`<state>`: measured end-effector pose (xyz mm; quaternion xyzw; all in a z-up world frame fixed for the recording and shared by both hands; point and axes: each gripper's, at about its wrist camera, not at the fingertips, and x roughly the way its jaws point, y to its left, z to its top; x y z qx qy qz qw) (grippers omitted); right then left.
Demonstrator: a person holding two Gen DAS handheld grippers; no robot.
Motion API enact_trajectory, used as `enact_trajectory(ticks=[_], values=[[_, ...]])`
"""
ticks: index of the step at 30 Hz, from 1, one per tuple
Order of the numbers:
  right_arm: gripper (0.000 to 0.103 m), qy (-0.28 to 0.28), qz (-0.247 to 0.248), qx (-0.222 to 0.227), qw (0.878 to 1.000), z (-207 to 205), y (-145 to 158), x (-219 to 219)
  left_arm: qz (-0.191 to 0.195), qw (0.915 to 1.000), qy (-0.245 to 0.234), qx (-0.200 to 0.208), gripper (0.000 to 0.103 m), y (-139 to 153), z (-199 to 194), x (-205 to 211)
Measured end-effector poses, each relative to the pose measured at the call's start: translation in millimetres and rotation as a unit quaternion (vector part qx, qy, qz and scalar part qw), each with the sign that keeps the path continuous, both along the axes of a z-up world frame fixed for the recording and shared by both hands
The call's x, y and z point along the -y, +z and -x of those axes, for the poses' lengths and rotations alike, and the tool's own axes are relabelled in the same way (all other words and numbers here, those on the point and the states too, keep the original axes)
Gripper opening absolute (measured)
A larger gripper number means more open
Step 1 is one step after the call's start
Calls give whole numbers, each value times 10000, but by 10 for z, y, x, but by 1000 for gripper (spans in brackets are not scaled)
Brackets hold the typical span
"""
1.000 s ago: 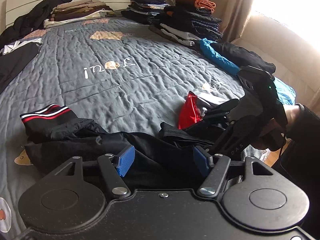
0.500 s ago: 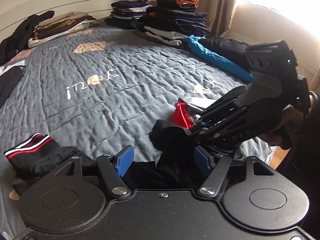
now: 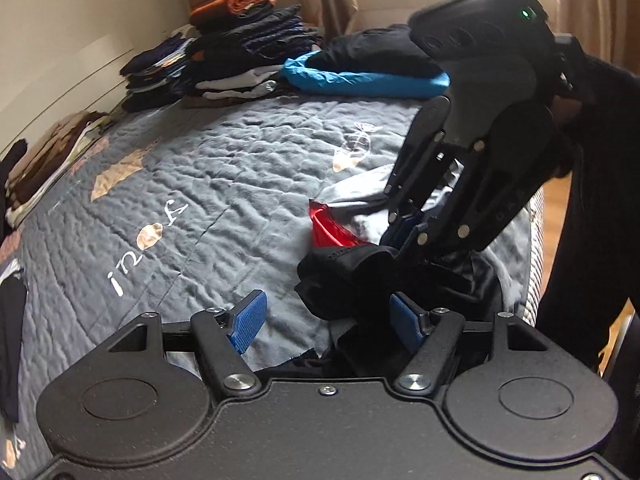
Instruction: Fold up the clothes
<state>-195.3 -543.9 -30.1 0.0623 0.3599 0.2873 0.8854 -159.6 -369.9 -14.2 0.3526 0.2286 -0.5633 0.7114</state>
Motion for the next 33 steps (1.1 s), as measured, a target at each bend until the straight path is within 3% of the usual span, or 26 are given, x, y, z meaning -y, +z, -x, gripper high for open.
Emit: enact_trajectory(ticks=[3,7,11,18,20,24,27,31,33], values=[[11,145,18,-7,9999,28,0,-41,92,9998,-117,-121,66,67,-42,-4],[11,339,43,-16,9994,66,1,-96,46,9992,-250,-317,32,105,-122,-10],[11,533,67,-25,9986,104,2,-150,-295,9984,-475,-114,32,-24,-32,6],[12,655,192,-41,9977,118,-5,-211,-251,9989,-320,-254,30,-164,-24,94],[12,646,289,-73,9975,120,-17,-229,-200,9989,-258,-342,6,-169,-36,87],[13,573,315,-63,9978,131,-17,-222,-34,9994,-13,-335,2,-86,-113,-1],[19,434,363,18,9984,141,12,-189,301,9975,213,-610,2,137,-183,-164],[42,249,426,126,9987,155,50,-146,639,9931,434,-886,2,417,-218,-364],[48,161,460,179,9987,169,81,-124,726,9915,480,-968,2,531,-188,-463]])
